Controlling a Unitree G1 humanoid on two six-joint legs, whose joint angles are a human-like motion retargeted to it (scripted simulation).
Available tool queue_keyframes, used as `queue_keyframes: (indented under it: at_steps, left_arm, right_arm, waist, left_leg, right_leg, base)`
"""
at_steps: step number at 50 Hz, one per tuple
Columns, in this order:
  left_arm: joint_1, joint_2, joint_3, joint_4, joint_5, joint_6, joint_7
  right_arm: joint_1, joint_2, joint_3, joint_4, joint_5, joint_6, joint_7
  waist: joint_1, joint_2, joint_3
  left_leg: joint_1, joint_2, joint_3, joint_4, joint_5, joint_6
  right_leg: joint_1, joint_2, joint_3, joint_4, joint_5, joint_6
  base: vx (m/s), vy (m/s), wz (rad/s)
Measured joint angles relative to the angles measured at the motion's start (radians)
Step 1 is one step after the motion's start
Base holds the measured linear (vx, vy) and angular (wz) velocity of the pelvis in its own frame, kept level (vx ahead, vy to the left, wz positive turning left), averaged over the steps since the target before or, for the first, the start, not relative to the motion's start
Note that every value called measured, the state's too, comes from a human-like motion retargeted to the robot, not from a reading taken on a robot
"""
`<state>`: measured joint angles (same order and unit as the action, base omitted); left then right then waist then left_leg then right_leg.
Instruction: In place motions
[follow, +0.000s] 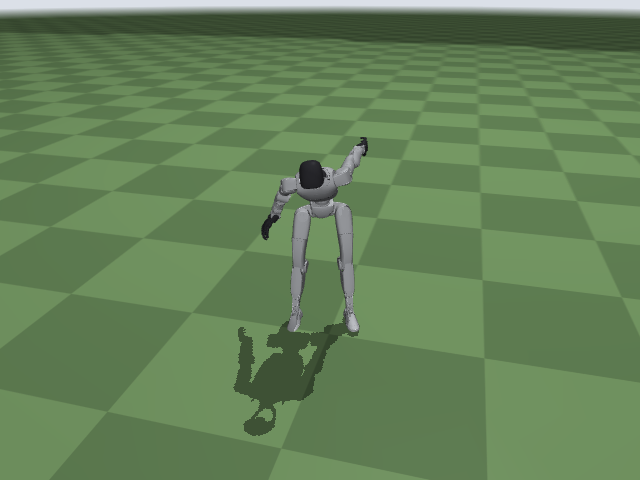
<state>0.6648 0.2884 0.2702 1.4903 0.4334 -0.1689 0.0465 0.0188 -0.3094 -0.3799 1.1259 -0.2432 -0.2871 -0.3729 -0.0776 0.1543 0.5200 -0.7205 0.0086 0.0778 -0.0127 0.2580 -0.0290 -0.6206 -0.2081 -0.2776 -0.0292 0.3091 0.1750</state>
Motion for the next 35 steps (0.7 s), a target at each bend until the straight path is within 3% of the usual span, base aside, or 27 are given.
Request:
queue_keyframes:
  at_steps: [5,10,15,21,26,35]
  left_arm:
    - [0.021,0.003,-0.007,0.050,0.018,0.016,0.009]
    - [0.018,0.030,-0.020,0.077,0.028,0.043,0.050]
    - [-0.039,0.070,-0.051,0.056,0.001,0.093,0.114]
    - [-0.120,0.071,-0.120,0.089,0.001,0.137,0.206]
    - [-0.188,0.101,-0.179,0.108,0.095,0.169,0.201]
    - [-0.324,0.180,-0.267,0.160,0.158,0.184,0.179]
  right_arm:
    - [-0.196,-0.016,0.139,-0.032,-0.072,0.063,-0.018]
    - [-0.417,-0.052,0.164,0.054,-0.072,0.086,0.020]
    - [-0.605,-0.175,0.194,0.135,-0.050,0.137,0.107]
    - [-0.796,-0.361,0.298,0.174,-0.036,0.204,0.180]
    - [-0.895,-0.492,0.349,0.189,-0.052,0.262,0.207]
    - [-0.960,-0.633,0.290,0.215,-0.055,0.288,0.224]
  waist:
    - [0.019,0.065,0.000]
    - [0.070,0.155,0.000]
    - [0.178,0.273,0.000]
    - [0.357,0.358,0.000]
    - [0.531,0.366,0.000]
    - [0.803,0.366,0.000]
  left_leg:
    - [-0.083,-0.012,-0.018,-0.012,0.027,-0.001]
    - [-0.169,-0.030,-0.046,-0.024,0.060,-0.001]
    - [-0.266,-0.046,-0.083,-0.038,0.097,-0.010]
    - [-0.376,-0.051,-0.098,-0.050,0.121,-0.015]
    - [-0.454,-0.048,-0.091,-0.050,0.126,-0.017]
    - [-0.573,-0.032,-0.077,-0.045,0.127,-0.017]
  right_leg:
    - [-0.068,-0.009,-0.015,-0.003,0.007,-0.001]
    - [-0.133,-0.015,-0.020,-0.009,0.014,-0.009]
    - [-0.203,-0.015,-0.036,-0.019,0.022,-0.023]
    - [-0.313,-0.006,-0.036,-0.023,0.035,-0.036]
    - [-0.396,0.007,-0.011,-0.023,0.040,-0.043]
    - [-0.524,0.032,0.017,-0.016,0.046,-0.052]
  base:
    - [-0.07,0.11,0.31]
    - [-0.03,0.04,0.39]
    - [-0.09,-0.05,0.44]
    - [-0.09,-0.13,0.02]
    - [-0.07,-0.27,-0.10]
    - [0.02,-0.35,-0.12]
